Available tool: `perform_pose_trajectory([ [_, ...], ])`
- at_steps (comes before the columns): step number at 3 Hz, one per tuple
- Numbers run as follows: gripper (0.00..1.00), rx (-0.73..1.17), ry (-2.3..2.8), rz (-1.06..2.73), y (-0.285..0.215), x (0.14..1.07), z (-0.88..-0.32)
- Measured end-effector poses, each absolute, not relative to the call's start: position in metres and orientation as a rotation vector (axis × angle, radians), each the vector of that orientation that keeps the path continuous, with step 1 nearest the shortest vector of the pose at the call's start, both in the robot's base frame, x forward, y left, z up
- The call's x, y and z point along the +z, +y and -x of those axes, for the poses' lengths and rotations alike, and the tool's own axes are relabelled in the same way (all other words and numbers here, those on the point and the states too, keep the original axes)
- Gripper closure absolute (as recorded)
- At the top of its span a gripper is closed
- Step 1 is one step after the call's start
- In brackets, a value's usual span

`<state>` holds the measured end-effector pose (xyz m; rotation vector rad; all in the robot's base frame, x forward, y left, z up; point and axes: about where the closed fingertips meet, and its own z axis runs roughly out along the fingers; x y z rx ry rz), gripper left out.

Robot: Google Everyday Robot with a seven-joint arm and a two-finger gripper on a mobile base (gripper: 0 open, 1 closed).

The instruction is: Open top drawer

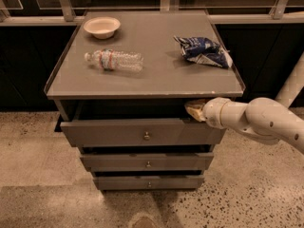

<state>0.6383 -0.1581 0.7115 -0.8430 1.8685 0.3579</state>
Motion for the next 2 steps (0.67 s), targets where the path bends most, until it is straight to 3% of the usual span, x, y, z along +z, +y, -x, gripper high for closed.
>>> perform_pose_trajectory([
  [2, 1.0, 0.366, 1.89, 0.893, -0.1533, 0.7016, -0.635],
])
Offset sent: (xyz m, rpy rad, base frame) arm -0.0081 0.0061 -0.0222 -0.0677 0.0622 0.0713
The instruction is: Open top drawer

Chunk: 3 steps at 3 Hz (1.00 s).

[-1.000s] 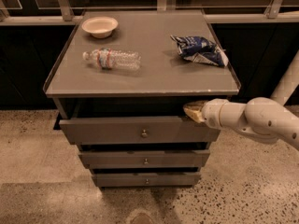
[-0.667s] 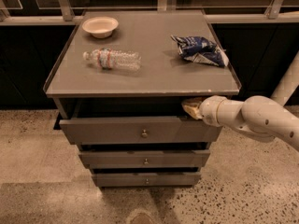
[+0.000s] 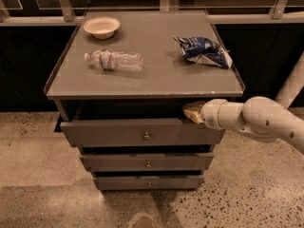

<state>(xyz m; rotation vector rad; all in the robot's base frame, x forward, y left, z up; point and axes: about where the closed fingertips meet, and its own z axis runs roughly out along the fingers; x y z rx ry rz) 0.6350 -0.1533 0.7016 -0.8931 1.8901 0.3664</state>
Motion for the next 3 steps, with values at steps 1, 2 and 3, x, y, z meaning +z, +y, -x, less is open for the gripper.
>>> perform_pose_trajectory([
  [1, 1.0, 0.375, 1.928, 0.926, -0.154, 0.689, -0.625],
  [2, 1.0, 0.368, 1.943, 0.973, -0.148, 0.678, -0.622],
  [3, 1.0, 0.368, 1.943, 0.973, -0.148, 0.678, -0.622],
])
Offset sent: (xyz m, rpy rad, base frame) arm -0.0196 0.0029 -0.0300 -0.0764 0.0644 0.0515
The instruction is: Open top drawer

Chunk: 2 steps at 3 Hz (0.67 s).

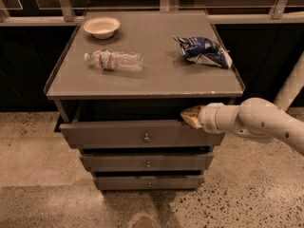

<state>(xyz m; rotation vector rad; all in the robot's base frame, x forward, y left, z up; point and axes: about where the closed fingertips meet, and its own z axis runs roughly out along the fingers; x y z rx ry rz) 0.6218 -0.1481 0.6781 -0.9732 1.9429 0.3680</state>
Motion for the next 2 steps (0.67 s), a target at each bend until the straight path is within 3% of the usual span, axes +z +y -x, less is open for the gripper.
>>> perform_pose_trajectory([
  [2, 1.0, 0.431, 1.967, 1.04, -0.152, 0.674, -0.608],
])
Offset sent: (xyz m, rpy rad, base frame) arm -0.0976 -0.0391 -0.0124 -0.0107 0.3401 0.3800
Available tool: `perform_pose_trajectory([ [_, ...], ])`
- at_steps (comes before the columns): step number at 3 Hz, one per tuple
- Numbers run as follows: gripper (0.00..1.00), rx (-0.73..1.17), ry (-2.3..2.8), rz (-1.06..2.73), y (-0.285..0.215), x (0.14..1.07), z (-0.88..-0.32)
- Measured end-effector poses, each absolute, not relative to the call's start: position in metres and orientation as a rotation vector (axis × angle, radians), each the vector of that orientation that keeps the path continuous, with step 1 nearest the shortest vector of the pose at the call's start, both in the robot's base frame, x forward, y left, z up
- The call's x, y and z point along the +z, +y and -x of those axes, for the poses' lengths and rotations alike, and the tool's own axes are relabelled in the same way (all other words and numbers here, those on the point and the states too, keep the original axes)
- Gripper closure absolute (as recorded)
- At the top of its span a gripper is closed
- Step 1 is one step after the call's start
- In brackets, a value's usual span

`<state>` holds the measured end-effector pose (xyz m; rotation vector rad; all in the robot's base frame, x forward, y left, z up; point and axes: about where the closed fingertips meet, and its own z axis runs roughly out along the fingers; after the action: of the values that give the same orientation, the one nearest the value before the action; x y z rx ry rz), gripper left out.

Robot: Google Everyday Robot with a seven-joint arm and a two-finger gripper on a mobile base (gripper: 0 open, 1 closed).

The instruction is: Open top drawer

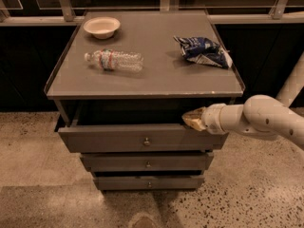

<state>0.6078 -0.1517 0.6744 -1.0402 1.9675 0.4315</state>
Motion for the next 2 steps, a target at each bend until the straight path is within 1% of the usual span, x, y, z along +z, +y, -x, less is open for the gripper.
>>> perform_pose_trajectory([
  [1, 1.0, 0.432, 1.968, 1.04, -0.152, 0.675, -0.608],
  [2, 1.0, 0.506, 1.985, 1.074, -0.154, 0.673, -0.595],
])
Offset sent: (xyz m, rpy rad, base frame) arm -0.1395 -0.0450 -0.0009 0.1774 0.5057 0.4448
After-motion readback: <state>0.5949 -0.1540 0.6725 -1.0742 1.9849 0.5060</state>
